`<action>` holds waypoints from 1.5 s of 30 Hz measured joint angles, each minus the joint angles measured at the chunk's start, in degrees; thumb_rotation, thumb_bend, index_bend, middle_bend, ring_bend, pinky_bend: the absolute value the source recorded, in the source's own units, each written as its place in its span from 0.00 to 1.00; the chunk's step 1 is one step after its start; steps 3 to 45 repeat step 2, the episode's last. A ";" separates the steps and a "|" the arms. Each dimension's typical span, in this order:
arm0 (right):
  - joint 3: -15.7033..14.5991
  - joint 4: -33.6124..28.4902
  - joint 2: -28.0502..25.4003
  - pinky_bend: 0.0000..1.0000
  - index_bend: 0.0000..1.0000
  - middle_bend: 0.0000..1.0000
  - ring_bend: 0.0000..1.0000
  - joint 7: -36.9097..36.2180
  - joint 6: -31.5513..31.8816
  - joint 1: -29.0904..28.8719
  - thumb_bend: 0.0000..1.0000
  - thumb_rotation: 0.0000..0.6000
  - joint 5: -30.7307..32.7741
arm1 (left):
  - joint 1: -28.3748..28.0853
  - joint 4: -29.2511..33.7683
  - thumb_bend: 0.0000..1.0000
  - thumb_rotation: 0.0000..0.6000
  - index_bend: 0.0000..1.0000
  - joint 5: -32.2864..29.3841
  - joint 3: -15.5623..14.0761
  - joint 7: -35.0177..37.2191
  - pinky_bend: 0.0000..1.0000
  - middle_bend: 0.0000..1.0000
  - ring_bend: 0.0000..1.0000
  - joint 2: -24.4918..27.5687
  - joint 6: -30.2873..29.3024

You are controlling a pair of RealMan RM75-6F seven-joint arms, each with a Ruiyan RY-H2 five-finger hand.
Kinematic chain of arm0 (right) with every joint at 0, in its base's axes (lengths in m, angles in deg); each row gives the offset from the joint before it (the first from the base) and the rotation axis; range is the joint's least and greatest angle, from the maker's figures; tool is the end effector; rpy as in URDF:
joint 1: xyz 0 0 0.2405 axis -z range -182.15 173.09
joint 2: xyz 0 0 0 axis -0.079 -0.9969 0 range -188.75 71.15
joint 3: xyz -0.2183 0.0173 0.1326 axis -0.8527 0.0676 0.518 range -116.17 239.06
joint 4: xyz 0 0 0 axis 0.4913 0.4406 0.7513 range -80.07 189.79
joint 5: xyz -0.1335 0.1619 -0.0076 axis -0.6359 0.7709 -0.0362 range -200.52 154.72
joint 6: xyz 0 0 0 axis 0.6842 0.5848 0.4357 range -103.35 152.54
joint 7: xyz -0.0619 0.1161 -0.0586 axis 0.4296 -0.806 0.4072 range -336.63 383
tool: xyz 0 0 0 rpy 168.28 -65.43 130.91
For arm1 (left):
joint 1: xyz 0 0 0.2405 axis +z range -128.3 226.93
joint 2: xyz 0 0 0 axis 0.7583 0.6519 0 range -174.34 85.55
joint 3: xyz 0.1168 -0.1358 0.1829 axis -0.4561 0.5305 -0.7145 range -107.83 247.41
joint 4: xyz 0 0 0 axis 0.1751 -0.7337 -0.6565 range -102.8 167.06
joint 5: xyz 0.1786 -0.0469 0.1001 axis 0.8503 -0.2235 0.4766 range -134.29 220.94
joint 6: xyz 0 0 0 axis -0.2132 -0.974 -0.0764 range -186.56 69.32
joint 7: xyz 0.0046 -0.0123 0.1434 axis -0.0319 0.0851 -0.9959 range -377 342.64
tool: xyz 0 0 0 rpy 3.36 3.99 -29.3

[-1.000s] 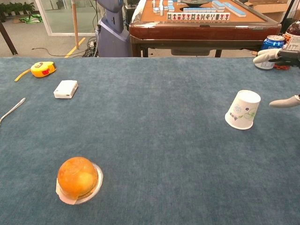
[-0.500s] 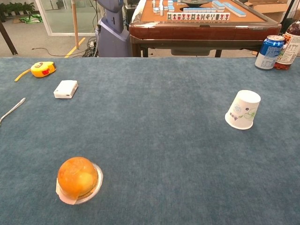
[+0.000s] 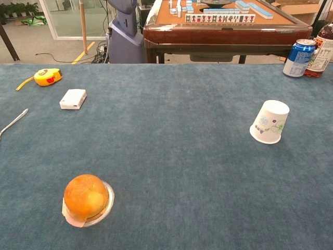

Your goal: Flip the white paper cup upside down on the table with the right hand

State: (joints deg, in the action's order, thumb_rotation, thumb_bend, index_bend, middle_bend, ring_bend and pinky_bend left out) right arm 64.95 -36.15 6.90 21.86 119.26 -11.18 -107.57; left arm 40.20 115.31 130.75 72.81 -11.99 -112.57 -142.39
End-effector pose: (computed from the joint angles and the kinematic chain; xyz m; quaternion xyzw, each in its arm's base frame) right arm -0.3001 -0.1908 0.1773 0.5502 -0.3377 0.4551 0.6133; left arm -0.3197 0.2079 0.1481 -0.6146 -0.3672 -0.4090 0.5658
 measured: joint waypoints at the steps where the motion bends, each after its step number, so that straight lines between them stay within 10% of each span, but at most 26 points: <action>1: 0.14 -0.01 -0.09 0.00 0.17 0.00 0.00 -0.44 0.46 0.28 0.03 1.00 -0.21 | 0.02 0.03 0.10 1.00 0.43 -0.01 -0.02 -0.15 0.28 0.09 0.08 0.00 -0.01; 45: 0.27 0.00 -0.16 0.00 0.17 0.00 0.00 -0.90 0.88 0.53 0.03 1.00 -0.42 | 0.02 0.07 0.10 1.00 0.43 -0.02 -0.05 -0.29 0.28 0.09 0.08 0.01 0.01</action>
